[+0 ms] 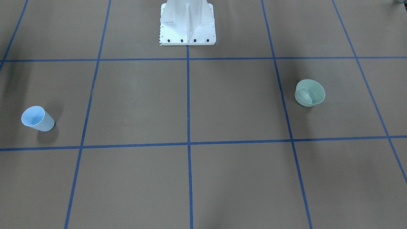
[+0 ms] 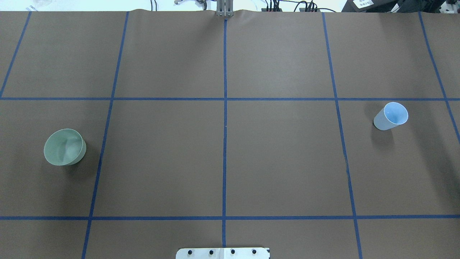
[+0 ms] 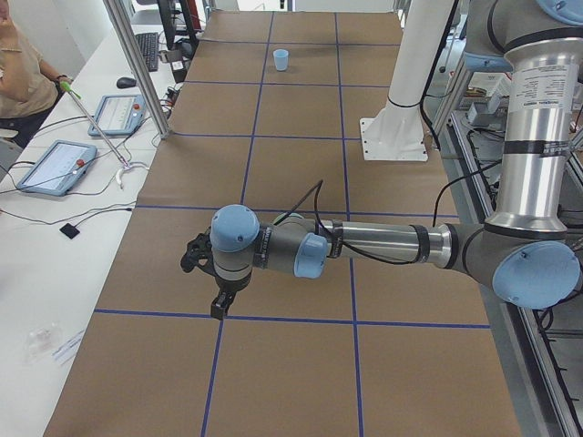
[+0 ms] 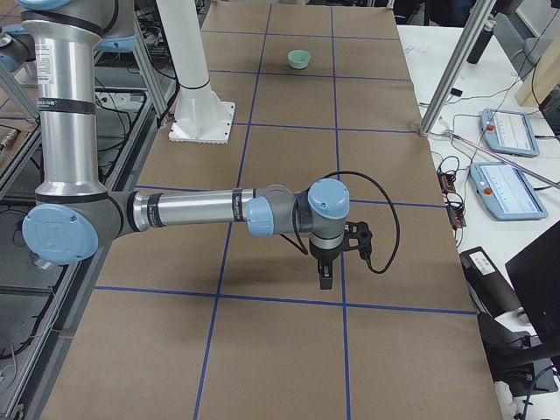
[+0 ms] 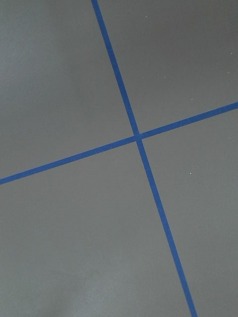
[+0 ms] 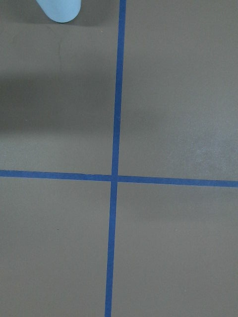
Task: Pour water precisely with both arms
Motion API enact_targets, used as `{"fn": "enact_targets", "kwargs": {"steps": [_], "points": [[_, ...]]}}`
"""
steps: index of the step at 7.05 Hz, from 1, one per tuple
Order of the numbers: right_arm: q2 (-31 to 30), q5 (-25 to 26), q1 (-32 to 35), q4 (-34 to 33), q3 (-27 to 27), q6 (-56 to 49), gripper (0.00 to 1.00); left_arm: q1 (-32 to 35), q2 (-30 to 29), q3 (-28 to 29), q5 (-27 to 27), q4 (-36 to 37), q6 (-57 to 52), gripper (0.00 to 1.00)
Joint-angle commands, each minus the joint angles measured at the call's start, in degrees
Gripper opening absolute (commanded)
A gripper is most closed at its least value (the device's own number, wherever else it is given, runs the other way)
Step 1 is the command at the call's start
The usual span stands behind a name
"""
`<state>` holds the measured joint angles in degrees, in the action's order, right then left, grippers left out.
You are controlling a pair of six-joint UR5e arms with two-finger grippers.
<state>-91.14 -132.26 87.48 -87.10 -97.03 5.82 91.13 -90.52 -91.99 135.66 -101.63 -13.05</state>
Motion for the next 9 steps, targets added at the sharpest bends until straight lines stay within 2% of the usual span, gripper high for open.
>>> {"fn": "enact_targets", "kwargs": {"steps": [1, 5, 6, 7, 9], "points": [[0.00, -0.01, -0.12, 0.00, 0.00, 0.24, 1.00, -7.68, -0.44, 0.15, -0.13, -4.10, 5.62, 1.00], [0.09, 0.08, -0.12, 0.00, -0.09, 0.33, 1.00, -21.92, 1.39, 0.14, -0.84, -26.38, 43.73, 1.00], [0.09, 0.08, -0.12, 0.00, 0.00, 0.33, 1.00, -26.13, 1.92, 0.06, -3.54, -31.22, 50.43, 1.00], [0.09, -0.01, -0.12, 0.00, -0.09, 0.33, 1.00, -31.57, 1.92, -0.03, -6.26, -32.31, 54.84, 1.00], [0.09, -0.10, -0.12, 0.00, -0.09, 0.33, 1.00, -36.52, 1.92, -1.25, -6.90, -32.32, 56.56, 1.00]]}}
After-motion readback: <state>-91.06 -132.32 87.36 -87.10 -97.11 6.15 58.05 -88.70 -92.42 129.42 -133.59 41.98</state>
